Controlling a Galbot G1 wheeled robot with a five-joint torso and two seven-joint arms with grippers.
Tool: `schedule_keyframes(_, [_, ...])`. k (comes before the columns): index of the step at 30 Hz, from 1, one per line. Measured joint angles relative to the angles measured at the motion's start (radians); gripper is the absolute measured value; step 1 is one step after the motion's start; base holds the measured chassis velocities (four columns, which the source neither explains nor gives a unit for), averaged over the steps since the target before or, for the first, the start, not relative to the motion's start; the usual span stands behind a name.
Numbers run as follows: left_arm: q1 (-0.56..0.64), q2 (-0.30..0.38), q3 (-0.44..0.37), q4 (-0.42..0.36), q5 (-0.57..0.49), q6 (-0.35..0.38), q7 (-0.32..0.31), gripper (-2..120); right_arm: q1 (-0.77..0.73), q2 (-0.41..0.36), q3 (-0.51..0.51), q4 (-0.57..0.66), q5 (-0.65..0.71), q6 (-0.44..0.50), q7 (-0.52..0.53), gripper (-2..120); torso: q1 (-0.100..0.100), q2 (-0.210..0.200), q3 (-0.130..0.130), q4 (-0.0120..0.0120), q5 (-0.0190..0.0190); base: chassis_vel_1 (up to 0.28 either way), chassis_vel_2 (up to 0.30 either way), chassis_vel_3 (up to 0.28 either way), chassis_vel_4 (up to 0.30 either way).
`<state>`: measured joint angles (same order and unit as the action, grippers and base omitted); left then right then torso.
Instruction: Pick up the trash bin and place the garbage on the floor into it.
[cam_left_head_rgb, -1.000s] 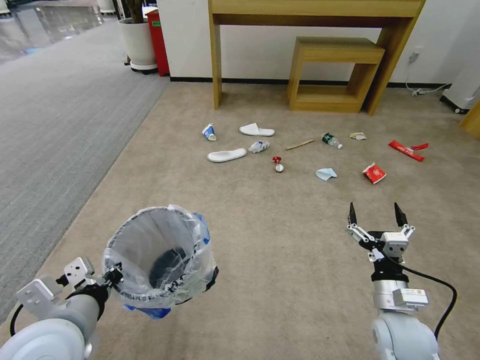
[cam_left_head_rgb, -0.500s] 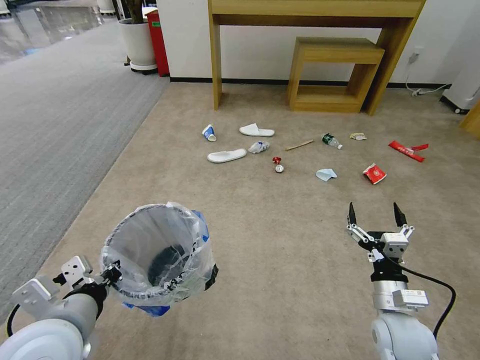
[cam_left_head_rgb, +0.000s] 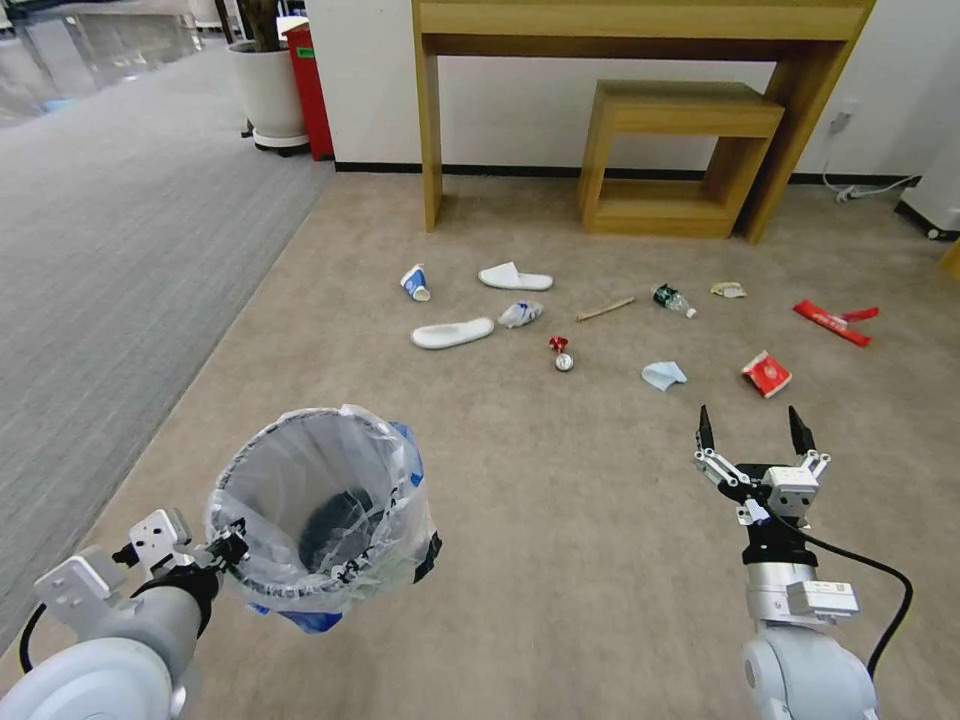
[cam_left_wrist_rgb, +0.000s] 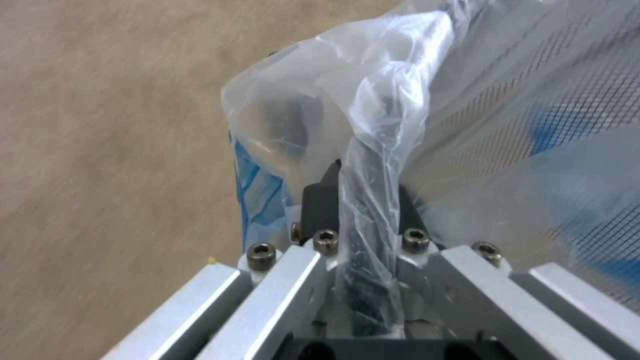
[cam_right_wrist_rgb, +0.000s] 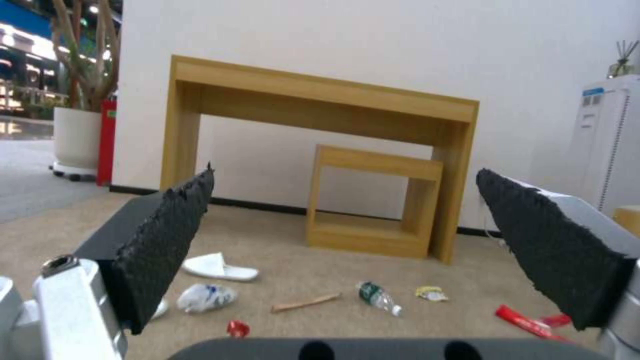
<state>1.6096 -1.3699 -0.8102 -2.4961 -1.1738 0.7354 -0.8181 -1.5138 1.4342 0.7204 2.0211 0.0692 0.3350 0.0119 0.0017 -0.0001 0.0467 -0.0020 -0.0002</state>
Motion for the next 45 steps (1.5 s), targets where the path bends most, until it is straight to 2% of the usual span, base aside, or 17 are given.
schedule_keyframes(26, [0.005,0.006,-0.002,-0.004,0.003,0.000,0.009,1,-0.007,0.000,0.009,0.019,-0.003,0.004,-0.006,100,0.000,0.000,0.000,0.0000,0.0001,-0.306,0.323,0.298,-0.323])
schedule_keyframes(35, [-0.003,0.010,-0.026,0.021,0.003,0.000,0.008,1,-0.009,0.000,0.014,0.019,-0.003,0.011,-0.009,100,0.000,0.000,0.000,0.0000,0.0005,-0.154,0.381,0.165,-0.381])
schedule_keyframes(45, [-0.012,0.020,-0.052,0.043,0.001,-0.001,0.008,1,-0.009,0.003,0.013,0.013,-0.003,0.019,-0.010,100,0.000,0.000,0.000,0.0001,0.0005,0.009,0.442,-0.010,-0.442])
